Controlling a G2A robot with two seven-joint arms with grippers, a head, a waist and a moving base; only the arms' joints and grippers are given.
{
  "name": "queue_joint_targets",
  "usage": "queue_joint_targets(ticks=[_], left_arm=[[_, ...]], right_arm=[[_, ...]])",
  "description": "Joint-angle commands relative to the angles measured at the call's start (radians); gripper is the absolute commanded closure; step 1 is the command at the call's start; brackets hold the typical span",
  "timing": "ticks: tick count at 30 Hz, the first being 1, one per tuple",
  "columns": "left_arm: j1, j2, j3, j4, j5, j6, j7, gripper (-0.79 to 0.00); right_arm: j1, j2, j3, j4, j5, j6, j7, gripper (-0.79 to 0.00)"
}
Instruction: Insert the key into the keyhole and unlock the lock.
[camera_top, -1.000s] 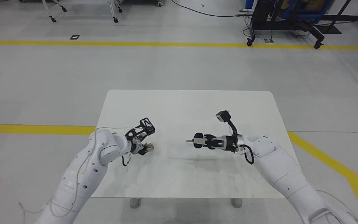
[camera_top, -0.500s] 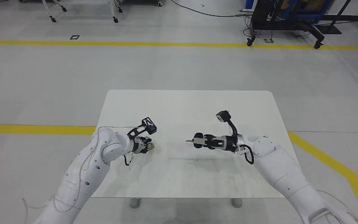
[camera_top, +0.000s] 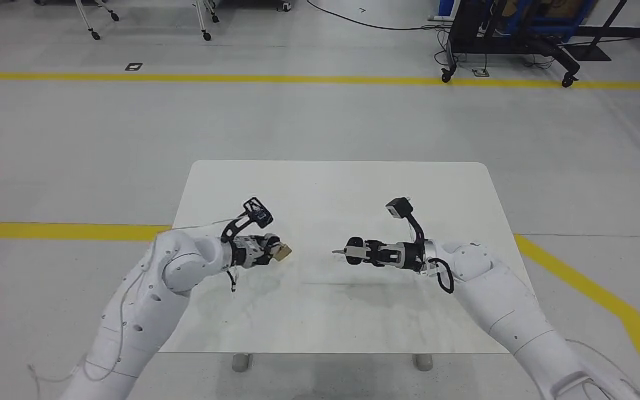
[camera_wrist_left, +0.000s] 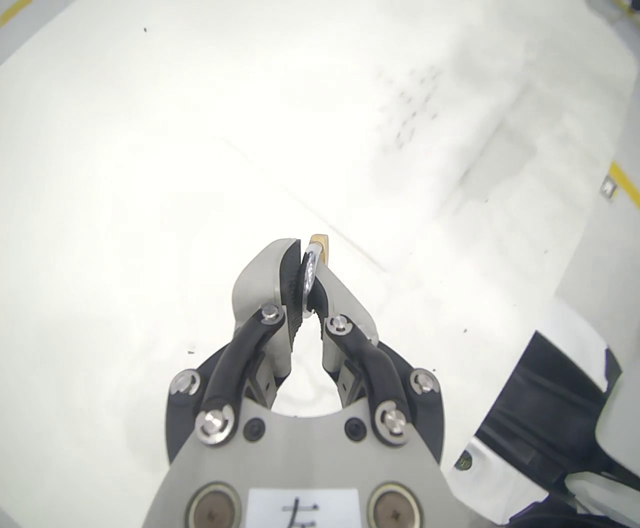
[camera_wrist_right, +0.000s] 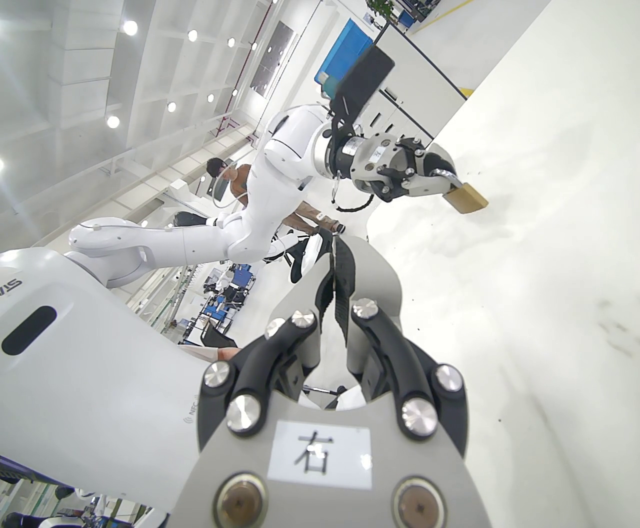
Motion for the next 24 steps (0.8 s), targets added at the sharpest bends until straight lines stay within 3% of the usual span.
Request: queue_joint_targets(ticks=[1,6,16,19,24], left_arm=[[0.005,0.001,-0.023,0.026,-0.108,-0.033,0.036,0.000],[-0.012,0.000,-0.038,0.097,-0.308,-0.100,0.049,0.000],[-0.006,-0.001,-0.036,0.098,-0.322,-0.093,0.061,0.000],[0.004,-0.008,-0.027,0.151,-0.513,-0.103,0.082,0.000],[-0.052,-0.027,0.018,0.268,-0.819,-0.084,-0.002,0.000]], right_arm=[[0.000,0.000,0.000,0.000,0.000,0.000,0.000,0.000],[0.000,0.000,0.000,0.000,0.000,0.000,0.000,0.000],[0.000,0.000,0.000,0.000,0.000,0.000,0.000,0.000],[0.000,0.000,0.000,0.000,0.000,0.000,0.000,0.000],[0.000,0.000,0.000,0.000,0.000,0.000,0.000,0.000]])
